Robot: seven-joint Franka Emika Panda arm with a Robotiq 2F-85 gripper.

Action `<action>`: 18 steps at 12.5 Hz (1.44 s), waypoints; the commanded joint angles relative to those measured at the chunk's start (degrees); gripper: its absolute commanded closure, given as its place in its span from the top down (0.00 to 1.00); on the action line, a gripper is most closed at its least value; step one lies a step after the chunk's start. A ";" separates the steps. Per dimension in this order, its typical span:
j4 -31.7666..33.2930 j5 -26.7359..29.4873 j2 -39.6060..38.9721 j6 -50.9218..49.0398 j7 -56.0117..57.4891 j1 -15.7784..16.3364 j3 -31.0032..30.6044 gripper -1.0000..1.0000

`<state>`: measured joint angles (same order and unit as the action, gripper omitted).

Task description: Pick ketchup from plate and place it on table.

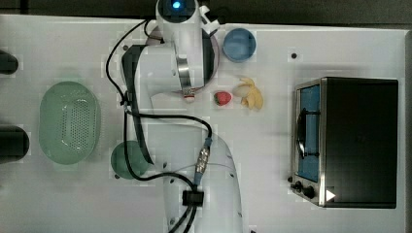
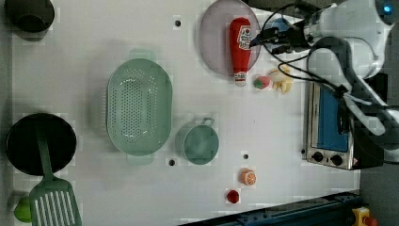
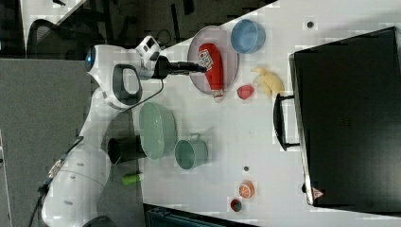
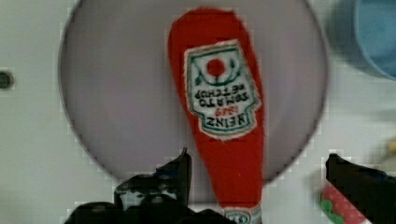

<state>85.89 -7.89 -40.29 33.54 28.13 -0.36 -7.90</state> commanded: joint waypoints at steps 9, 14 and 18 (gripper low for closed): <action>-0.78 -1.63 -9.09 11.97 2.25 0.52 0.21 1.00; -0.93 -1.62 -9.35 13.73 2.19 0.51 0.30 0.60; -1.31 -1.46 -6.90 13.54 1.90 0.28 0.27 0.60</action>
<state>85.22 -9.59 -50.36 46.50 28.87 0.40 -7.78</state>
